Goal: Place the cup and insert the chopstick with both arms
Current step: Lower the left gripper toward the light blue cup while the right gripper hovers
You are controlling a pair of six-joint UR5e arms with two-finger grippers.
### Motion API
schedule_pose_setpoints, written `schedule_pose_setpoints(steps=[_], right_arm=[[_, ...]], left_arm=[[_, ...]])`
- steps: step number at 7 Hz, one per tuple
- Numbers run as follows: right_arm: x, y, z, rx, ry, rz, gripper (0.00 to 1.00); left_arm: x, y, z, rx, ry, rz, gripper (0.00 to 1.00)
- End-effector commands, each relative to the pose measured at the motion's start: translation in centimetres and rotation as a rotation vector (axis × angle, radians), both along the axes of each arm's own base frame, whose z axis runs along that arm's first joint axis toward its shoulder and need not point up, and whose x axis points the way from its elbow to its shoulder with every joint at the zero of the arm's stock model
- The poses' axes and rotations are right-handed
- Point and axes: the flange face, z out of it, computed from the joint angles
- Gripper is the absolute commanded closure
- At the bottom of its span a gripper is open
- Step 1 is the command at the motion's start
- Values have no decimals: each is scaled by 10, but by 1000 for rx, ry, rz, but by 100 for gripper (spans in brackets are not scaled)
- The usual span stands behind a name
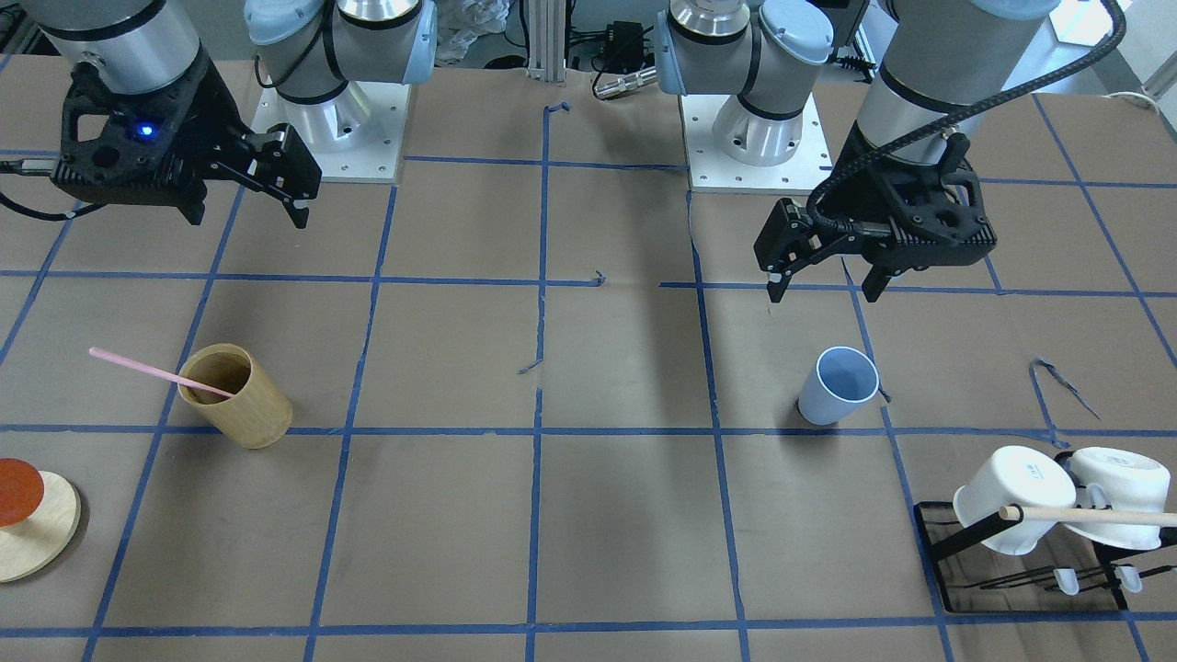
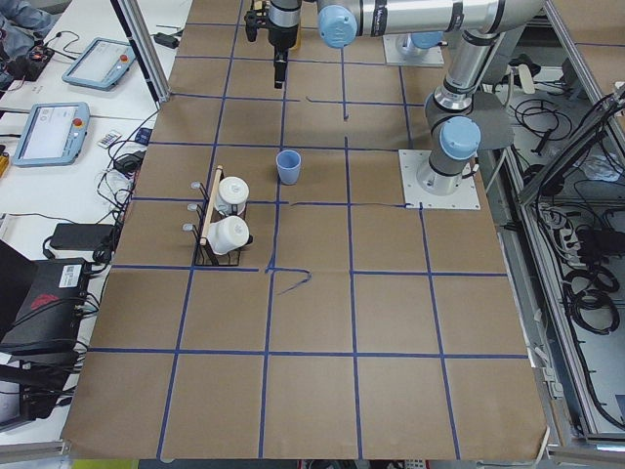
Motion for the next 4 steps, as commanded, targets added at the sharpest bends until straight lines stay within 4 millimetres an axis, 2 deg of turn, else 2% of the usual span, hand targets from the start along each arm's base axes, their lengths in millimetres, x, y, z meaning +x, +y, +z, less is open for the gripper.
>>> schedule_pose_setpoints(steps=[1, 4], right_arm=[[0, 0, -1, 3, 1, 0, 0], [-1, 0, -1, 6, 1, -8, 0]], left_arm=[[0, 1, 1, -1, 0, 0, 0], [1, 1, 1, -1, -2, -8, 0]])
